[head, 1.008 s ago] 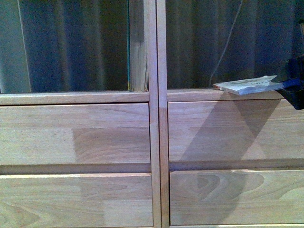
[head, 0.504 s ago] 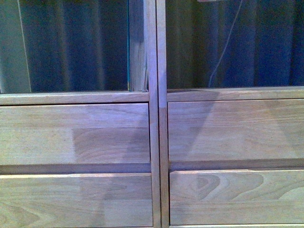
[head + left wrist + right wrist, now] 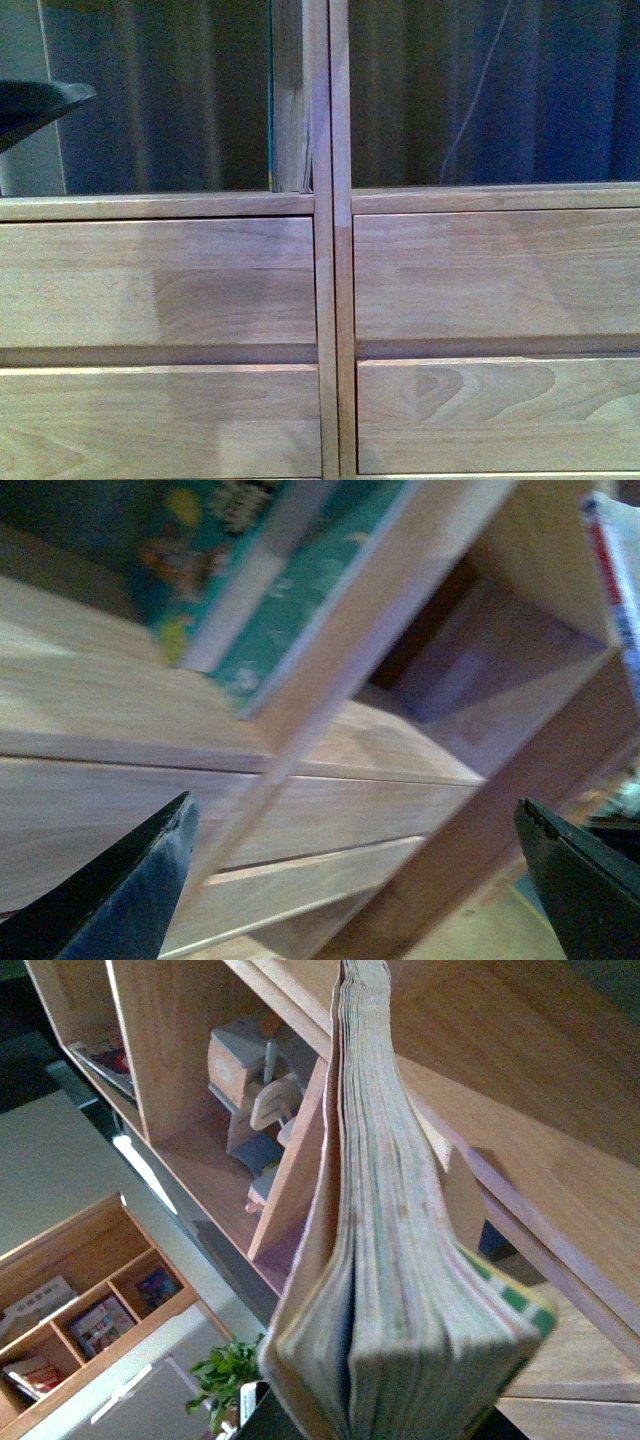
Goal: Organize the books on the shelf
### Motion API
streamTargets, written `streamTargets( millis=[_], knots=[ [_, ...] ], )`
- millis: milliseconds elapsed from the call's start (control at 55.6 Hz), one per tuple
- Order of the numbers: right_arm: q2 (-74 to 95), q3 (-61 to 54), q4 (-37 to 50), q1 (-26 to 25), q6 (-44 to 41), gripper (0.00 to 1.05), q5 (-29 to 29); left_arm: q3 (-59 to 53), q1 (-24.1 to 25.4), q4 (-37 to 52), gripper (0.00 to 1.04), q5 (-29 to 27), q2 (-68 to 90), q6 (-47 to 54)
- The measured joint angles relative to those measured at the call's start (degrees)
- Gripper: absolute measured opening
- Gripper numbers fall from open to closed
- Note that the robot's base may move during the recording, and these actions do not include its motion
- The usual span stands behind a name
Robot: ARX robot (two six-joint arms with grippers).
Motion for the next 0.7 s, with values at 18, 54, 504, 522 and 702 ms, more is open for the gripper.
streamTargets(
  millis=[18, 54, 504, 522, 702],
  knots=[
    [0.0, 0.0, 0.0, 0.2, -0.2, 0.07, 0.0, 0.1, -0.7, 0.0, 0.97, -0.1, 0.0, -0.3],
    [0.0, 0.0, 0.0, 0.9, -0.6, 0.07, 0.0, 0.2, -3.2, 0.0, 0.97, -0.7, 0.0, -1.2],
    [0.0, -4.5, 1.9, 5.6, -3.0, 0.07, -1.1, 1.9, -17.2, 7.5, 0.97, -3.9, 0.5, -5.2],
    [-0.1, -4.8, 2.2, 5.6, -2.8, 0.07, -1.1, 1.9, -17.5, 7.5, 0.97, -3.7, 0.5, -5.0],
    [-2.1, -7.5, 3.8, 6.6, -1.6, 0.07, -1.9, 3.6, -19.5, 5.2, 0.96, -4.5, 0.6, -2.3]
  ],
)
